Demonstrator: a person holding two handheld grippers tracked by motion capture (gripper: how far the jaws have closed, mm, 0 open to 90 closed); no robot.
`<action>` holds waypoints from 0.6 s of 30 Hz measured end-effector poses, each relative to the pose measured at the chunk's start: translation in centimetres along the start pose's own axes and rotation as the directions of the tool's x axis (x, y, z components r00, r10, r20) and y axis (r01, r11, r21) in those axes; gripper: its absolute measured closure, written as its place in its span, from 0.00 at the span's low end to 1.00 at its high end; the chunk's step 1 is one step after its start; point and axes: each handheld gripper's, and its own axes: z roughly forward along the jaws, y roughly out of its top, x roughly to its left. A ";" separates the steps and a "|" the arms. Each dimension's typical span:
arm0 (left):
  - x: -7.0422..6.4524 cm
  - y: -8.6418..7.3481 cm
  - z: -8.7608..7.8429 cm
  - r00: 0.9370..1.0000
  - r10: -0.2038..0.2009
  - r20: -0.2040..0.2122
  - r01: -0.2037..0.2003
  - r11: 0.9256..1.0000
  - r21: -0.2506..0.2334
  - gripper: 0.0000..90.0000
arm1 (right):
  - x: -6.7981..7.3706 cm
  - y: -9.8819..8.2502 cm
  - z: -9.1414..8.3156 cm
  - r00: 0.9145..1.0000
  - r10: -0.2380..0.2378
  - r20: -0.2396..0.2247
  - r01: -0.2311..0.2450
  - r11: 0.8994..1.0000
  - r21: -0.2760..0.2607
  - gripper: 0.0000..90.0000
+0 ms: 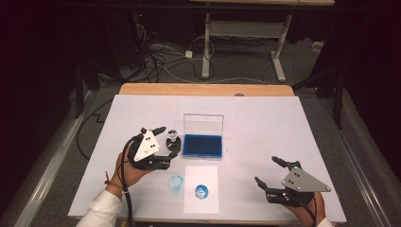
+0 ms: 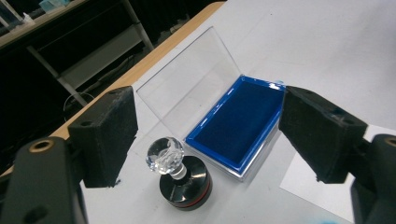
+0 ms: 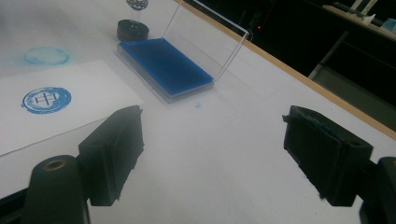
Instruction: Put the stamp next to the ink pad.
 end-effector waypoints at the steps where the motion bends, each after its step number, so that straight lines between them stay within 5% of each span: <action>1: -0.1 -0.1 -0.2 1.000 0.004 -0.002 -0.004 1.000 -0.002 0.21 | 0.0 0.0 0.0 1.000 0.001 0.000 -0.001 1.000 0.000 0.22; 18: -1.4 -2.6 -2.4 0.998 0.030 -0.050 -0.032 0.999 -0.035 0.18 | -0.2 -0.1 -0.8 0.998 0.022 0.060 -0.019 0.999 -0.051 0.17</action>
